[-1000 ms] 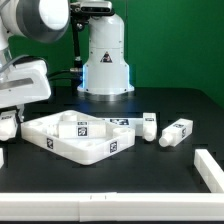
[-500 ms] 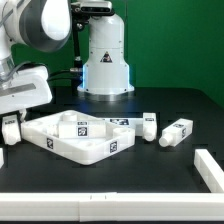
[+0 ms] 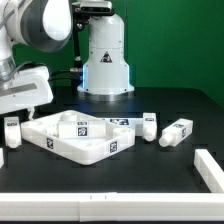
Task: Assemble desk
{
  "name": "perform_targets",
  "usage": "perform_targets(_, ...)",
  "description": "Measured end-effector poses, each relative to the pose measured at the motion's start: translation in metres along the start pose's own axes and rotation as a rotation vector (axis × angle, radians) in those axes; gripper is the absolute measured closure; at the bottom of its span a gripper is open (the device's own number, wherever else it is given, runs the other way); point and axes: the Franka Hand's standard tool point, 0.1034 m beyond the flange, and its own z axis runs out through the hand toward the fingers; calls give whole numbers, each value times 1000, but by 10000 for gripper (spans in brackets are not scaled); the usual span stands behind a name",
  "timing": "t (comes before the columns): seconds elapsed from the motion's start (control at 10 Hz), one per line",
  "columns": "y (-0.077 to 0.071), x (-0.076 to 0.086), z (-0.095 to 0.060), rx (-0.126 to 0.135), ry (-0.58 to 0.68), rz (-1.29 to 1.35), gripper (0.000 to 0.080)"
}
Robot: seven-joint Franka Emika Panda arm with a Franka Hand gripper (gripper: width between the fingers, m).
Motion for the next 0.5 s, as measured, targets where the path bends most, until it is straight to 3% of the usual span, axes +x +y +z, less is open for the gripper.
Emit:
perform_targets(0.3, -19, 9, -25, 9, 33, 84, 151)
perform_targets(0.4, -30, 17, -36, 22, 39, 165, 151)
perform_targets(0.5, -39, 26, -38, -5, 32, 153, 150)
